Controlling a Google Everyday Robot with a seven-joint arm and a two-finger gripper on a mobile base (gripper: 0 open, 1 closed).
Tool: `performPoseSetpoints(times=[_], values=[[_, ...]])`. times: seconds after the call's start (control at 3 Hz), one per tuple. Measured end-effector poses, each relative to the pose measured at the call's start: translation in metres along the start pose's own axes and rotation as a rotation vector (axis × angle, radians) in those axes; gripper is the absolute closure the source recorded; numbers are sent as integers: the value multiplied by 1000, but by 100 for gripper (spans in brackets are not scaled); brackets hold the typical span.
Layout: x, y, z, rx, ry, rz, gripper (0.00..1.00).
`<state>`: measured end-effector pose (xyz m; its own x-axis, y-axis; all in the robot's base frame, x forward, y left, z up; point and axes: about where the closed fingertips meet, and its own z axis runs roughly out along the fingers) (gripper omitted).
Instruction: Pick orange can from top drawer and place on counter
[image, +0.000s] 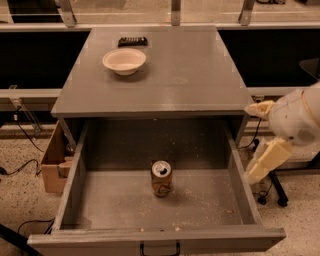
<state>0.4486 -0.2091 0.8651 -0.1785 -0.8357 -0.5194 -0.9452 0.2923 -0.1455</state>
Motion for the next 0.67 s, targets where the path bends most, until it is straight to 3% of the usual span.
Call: performPoseSetpoints(times=[0.33, 0.67], values=[[0, 6, 67, -15, -274, 9, 0], [-39, -16, 121, 61, -680, 50, 0]])
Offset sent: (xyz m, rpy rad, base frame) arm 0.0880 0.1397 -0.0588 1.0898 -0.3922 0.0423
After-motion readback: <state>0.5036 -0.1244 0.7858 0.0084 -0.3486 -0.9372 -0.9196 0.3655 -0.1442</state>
